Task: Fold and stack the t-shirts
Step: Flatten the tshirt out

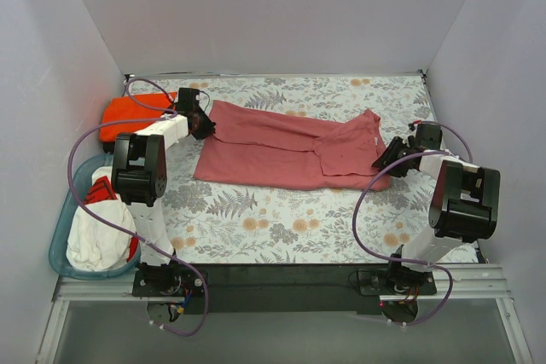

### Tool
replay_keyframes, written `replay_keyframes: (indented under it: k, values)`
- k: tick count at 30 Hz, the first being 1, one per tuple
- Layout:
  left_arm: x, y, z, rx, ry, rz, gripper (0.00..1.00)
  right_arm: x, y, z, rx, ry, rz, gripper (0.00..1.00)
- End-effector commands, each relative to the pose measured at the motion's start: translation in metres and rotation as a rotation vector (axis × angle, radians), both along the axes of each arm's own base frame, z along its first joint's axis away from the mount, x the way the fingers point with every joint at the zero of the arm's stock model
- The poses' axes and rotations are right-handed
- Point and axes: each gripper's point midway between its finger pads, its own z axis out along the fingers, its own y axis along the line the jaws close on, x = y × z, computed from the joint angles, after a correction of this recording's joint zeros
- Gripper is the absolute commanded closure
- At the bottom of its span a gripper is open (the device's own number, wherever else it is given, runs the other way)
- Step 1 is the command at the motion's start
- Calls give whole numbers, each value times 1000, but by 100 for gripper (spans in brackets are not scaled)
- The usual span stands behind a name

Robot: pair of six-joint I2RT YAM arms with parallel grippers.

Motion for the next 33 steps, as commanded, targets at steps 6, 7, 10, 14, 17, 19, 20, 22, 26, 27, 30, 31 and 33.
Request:
replay_keyframes:
  k: [6,7,10,14,17,19,20,22,26,27,30,31,33]
  values:
    - [1,1,25,-4,-45,-9,100,-3,-4,-4,-41,-14,30,58]
    - [1,1,25,-3,-45,-10,100,0,0,-2,-20,-23,48,58]
    - [2,1,25,-4,-45,-9,100,6,16,9,60,-78,120,60]
    - [2,1,25,-5,-46,-9,100,19,31,35,136,-162,181,63]
    - [2,1,27,-5,-49,-9,100,25,34,47,143,-195,191,63]
    - [2,1,25,-4,-46,-10,100,27,33,50,138,-199,186,63]
    - [2,1,25,-4,-46,-10,100,27,30,49,126,-196,173,63]
    - [2,1,25,-3,-45,-10,100,25,24,44,96,-174,134,64]
    - [1,1,25,-3,-45,-10,100,15,1,27,-23,-93,32,62]
    - [1,1,25,-4,-46,-10,100,13,2,26,-22,-87,32,62]
    - [1,1,25,-3,-45,-10,100,9,-3,21,-46,-61,17,60]
    - [1,1,25,-2,-45,-11,100,7,-7,18,-66,-48,3,60]
    - [1,1,25,-2,-45,-11,100,5,-10,16,-81,-40,-8,59]
